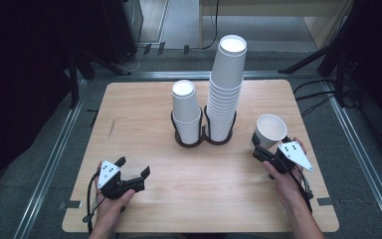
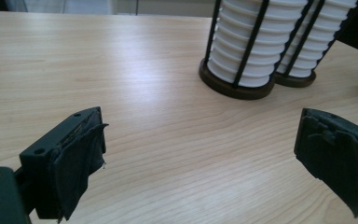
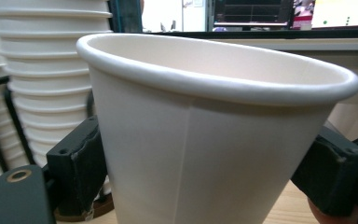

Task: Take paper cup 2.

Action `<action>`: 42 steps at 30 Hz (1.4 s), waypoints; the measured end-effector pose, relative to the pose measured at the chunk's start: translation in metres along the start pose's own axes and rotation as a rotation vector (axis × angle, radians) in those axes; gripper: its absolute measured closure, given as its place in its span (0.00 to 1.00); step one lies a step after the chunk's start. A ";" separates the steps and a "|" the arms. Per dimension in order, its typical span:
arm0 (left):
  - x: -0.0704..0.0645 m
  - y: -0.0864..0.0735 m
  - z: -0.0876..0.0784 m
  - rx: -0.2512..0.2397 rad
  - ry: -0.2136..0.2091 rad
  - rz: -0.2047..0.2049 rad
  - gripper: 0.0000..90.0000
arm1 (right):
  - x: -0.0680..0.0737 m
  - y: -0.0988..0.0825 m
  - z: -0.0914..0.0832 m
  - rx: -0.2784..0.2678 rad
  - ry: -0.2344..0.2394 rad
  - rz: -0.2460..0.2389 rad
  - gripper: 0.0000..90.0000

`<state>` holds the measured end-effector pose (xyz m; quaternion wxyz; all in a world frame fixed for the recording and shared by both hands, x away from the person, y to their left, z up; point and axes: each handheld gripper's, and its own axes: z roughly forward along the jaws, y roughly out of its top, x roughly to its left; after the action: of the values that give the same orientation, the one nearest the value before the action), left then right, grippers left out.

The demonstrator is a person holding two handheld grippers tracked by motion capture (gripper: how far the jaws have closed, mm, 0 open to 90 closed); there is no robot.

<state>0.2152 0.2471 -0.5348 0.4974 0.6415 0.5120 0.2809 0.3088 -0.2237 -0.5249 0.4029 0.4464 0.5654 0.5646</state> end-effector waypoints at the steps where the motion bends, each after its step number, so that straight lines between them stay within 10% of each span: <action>1: 0.002 0.000 -0.001 -0.003 0.006 -0.005 0.02 | -0.002 -0.001 0.001 -0.002 -0.003 -0.001 0.15; 42: 0.023 -0.010 0.003 0.010 0.035 -0.083 0.02 | -0.021 -0.024 0.051 0.079 -0.130 -0.060 0.15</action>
<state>0.2215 0.2678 -0.5485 0.4963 0.6174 0.5481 0.2686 0.3628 -0.2289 -0.5514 0.4375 0.4807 0.5729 0.4993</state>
